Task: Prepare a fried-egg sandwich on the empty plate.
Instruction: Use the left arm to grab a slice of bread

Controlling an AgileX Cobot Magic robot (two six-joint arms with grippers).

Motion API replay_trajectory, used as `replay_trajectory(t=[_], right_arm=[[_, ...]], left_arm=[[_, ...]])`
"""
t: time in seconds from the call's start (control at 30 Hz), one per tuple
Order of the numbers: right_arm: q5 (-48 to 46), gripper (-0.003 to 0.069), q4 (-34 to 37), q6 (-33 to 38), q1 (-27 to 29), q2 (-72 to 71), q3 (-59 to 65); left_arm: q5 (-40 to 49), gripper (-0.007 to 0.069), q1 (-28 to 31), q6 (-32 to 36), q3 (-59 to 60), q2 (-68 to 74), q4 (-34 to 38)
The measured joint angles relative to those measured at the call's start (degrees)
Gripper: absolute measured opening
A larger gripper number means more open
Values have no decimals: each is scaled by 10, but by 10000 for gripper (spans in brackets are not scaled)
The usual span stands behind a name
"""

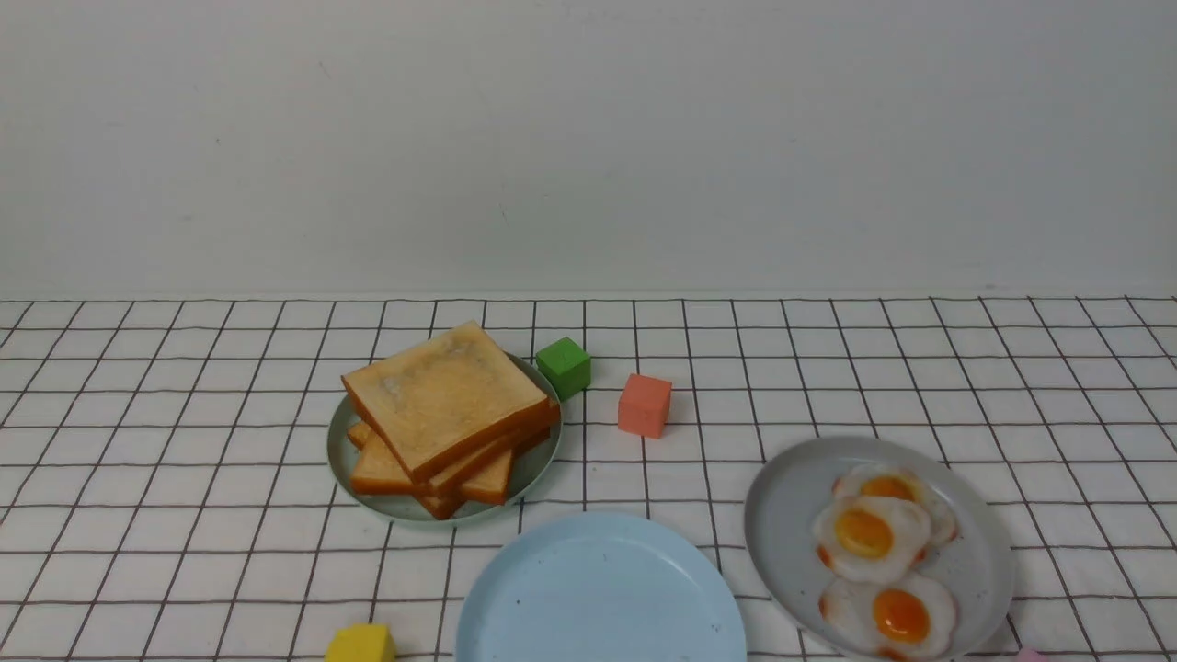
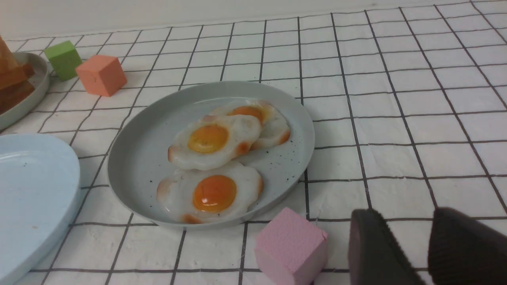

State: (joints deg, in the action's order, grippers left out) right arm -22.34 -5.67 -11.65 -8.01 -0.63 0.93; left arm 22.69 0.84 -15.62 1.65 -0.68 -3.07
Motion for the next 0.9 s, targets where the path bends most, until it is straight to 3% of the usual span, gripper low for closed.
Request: replay_trajectory(t=[0.9], right_arm=[[0, 241, -20, 0, 0, 0, 0]], left_arm=[[0, 238, 0, 0, 0, 0, 0]])
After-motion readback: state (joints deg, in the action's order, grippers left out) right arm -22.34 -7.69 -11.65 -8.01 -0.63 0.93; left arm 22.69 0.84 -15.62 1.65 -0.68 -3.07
